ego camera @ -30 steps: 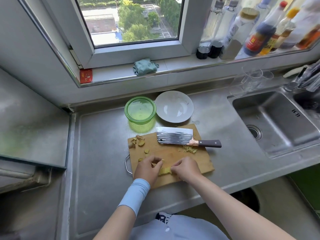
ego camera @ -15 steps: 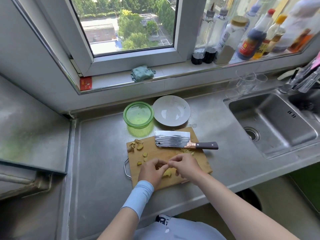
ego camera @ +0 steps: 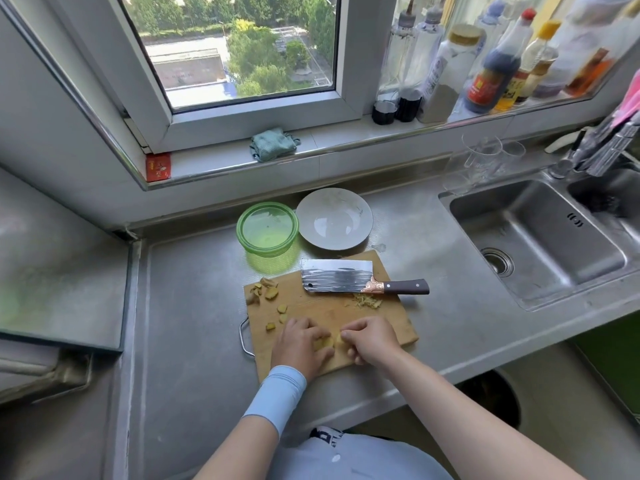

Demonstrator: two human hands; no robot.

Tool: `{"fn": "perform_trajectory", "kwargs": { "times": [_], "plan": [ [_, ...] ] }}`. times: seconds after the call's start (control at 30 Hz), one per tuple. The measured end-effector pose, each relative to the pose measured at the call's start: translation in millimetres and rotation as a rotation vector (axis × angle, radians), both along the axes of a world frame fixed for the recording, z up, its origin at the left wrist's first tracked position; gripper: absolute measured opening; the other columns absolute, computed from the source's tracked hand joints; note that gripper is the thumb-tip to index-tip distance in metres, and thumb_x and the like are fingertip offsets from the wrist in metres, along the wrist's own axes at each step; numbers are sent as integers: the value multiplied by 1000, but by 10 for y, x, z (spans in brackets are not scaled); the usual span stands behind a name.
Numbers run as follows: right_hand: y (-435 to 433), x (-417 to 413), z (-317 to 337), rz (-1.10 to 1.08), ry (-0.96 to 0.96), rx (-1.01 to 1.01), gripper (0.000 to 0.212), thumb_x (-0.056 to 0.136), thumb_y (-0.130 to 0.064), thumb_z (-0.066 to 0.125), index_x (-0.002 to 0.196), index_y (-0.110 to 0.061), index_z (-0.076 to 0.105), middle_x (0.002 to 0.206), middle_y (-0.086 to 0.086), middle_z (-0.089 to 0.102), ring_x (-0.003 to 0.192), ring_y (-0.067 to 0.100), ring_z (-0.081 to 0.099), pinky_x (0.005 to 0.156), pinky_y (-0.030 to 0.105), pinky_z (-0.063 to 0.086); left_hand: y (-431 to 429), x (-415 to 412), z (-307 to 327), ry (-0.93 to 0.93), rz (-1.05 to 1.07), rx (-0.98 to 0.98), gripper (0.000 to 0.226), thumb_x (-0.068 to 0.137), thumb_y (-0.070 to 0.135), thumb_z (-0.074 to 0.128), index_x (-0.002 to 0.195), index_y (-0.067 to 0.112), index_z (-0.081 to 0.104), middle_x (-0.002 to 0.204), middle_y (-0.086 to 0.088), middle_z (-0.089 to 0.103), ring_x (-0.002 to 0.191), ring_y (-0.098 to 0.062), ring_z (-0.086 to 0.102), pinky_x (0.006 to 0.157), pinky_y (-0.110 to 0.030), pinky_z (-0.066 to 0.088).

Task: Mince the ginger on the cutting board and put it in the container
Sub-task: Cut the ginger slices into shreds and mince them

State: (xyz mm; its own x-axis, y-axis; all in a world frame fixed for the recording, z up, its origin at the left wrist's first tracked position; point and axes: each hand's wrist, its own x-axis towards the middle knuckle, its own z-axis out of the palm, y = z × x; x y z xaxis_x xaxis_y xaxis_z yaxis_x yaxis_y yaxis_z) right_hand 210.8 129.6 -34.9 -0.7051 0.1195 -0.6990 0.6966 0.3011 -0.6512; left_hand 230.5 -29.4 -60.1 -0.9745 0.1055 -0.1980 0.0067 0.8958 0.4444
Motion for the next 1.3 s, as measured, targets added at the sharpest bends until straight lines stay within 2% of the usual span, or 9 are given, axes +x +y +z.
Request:
{"fn": "perform_trajectory", "kwargs": {
  "times": [0.23,0.33,0.47,0.73,0.9,1.0,1.07,1.2,1.3],
  "plan": [
    [-98,-13,-114,22,23,65,7,93,-15,69,88,-11,71,53,4,61,34,12,48,38,21,40,4,0,-14,7,23,10,28,81,49,73,107,38,73,105,19,57,104,-10,43,84,-23,39],
    [-121,-11,-172,99,126,199,9,88,-19,72,79,-17,74,70,-2,71,61,13,63,63,29,53,9,1,-20,-9,47,24,28,80,51,74,105,37,74,106,19,57,105,-10,43,87,-24,41],
    [-95,42,-181,267,249,347,9,87,-25,73,92,-21,78,96,-7,75,94,11,66,84,21,46,11,-13,-20,-8,61,40,28,80,51,73,104,37,75,106,19,59,106,-11,43,96,-26,39],
    [-4,-117,-142,249,167,232,11,88,-25,73,77,-23,74,79,-11,71,77,10,64,67,24,49,-26,-10,-14,-21,9,42,39,80,56,70,114,36,70,109,18,57,107,-11,42,92,-26,40],
    [-177,-414,-23,264,184,193,17,87,-25,72,71,-20,71,66,-8,67,66,16,63,70,35,53,-278,-63,57,103,177,317,26,84,39,75,106,25,76,97,10,63,93,-13,52,87,-33,48],
    [-447,-591,8,375,193,215,16,90,-24,68,75,-18,71,68,-6,66,69,17,62,69,32,52,-557,-170,105,177,338,352,17,87,22,73,103,24,76,96,7,66,83,-15,59,81,-38,54],
    [-618,-690,0,435,216,217,15,91,-23,67,84,-12,74,72,-2,66,68,16,60,69,32,51,-723,-245,95,184,385,310,18,86,15,72,103,20,76,101,2,68,92,-20,61,88,-35,52],
    [-777,-791,-16,528,234,213,16,90,-27,71,103,-17,74,94,-5,70,86,16,66,77,30,52,-905,-297,27,98,353,224,23,87,17,71,109,21,75,109,0,66,111,-21,54,95,-17,32],
    [-708,-800,-11,559,242,268,19,90,-25,71,108,-21,72,103,-4,69,95,17,66,86,32,53,-944,-308,-5,29,291,230,21,90,22,67,110,22,74,107,3,63,113,-16,49,95,-16,33]
  ]
}}
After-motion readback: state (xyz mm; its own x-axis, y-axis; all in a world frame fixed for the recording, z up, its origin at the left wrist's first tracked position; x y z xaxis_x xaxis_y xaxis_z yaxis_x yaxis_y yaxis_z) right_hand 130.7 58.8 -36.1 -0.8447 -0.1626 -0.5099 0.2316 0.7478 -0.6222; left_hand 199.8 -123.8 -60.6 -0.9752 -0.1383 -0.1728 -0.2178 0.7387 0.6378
